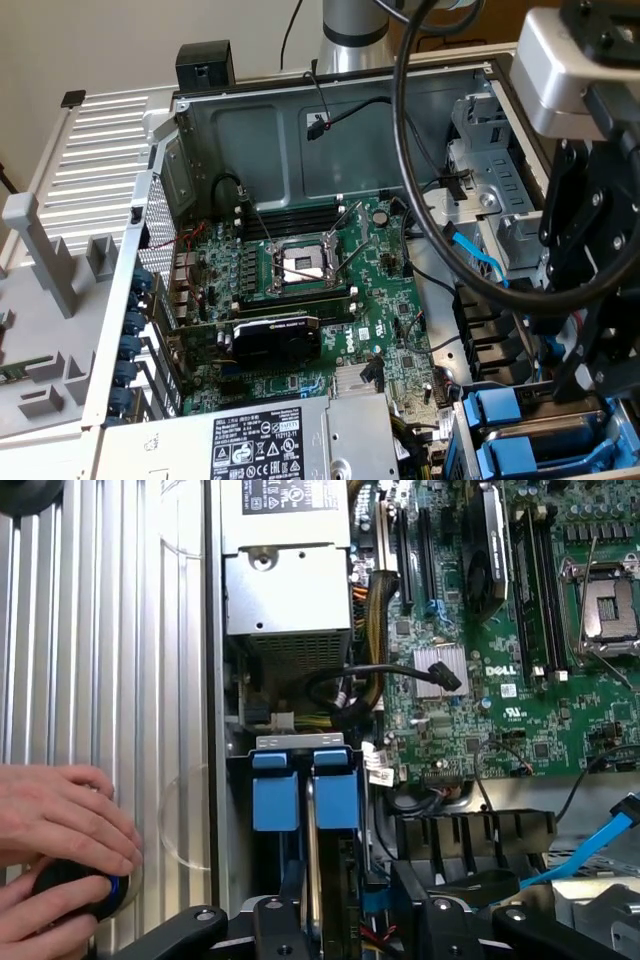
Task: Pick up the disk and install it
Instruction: 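Insert the second disk wire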
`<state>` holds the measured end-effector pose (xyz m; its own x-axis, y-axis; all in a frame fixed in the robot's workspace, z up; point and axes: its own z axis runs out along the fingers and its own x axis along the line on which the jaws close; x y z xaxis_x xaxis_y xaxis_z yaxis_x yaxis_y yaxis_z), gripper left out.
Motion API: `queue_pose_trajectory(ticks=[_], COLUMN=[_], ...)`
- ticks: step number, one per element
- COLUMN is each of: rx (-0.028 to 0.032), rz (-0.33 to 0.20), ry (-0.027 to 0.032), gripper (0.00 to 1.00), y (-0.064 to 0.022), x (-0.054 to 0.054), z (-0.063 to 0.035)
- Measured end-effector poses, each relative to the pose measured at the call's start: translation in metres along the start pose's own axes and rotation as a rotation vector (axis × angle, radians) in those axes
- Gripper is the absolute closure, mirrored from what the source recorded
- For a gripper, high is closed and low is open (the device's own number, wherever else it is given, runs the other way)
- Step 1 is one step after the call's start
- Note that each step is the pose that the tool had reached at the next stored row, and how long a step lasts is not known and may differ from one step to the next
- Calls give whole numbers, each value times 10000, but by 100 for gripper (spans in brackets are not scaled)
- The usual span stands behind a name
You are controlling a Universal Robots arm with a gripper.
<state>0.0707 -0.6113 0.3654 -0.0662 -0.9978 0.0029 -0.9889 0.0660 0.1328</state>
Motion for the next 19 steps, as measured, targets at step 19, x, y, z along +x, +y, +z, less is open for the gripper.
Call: queue_pose_trajectory(ticks=[19], rx=[-125], rz=[-20], ry=[-158], gripper=[53], y=[-23], x=[9], z=[17])
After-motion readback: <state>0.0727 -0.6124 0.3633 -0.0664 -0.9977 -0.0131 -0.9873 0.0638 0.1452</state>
